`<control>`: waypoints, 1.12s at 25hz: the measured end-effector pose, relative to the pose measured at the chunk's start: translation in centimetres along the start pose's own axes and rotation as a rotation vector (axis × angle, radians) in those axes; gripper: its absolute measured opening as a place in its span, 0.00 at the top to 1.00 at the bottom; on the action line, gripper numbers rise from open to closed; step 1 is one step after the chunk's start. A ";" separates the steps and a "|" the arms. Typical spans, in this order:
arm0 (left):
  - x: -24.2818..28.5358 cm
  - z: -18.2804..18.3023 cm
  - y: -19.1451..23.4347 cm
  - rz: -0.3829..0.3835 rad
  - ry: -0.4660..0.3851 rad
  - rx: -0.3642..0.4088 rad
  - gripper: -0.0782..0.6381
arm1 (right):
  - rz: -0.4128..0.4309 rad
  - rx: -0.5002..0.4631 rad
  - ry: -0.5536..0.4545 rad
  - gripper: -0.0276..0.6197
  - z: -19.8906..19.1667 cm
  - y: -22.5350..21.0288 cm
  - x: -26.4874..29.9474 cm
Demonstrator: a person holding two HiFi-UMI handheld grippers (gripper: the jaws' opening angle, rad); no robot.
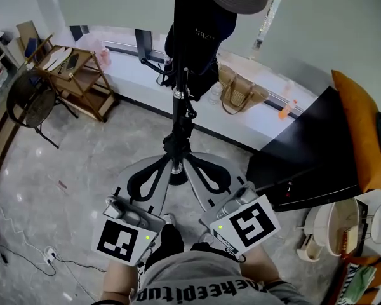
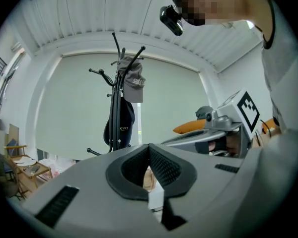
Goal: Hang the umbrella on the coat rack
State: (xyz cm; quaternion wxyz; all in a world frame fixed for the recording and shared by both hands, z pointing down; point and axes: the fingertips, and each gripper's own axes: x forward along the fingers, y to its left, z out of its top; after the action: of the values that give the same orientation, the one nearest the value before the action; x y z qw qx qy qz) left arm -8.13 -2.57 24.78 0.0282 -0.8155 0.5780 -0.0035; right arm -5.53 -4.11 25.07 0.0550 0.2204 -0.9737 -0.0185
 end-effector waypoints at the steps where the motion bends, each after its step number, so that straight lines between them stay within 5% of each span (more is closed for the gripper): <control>1: -0.3 0.2 -0.1 0.011 -0.003 0.004 0.87 | 0.010 -0.003 -0.003 0.94 0.1 0.3 -0.2; 20: -4.9 1.5 -3.5 0.190 0.000 0.041 0.87 | 0.260 -0.024 -0.098 0.94 1.6 4.0 -3.8; 28: -8.3 1.4 -3.8 0.357 -0.009 0.041 0.87 | 0.331 -0.026 -0.118 0.94 1.3 5.0 -5.6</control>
State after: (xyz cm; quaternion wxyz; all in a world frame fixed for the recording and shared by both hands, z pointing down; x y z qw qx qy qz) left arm -7.25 6.59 23.82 0.0477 -0.6991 0.7134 -0.0066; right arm -2.81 2.84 23.52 0.0030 0.0546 -0.9979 -0.0349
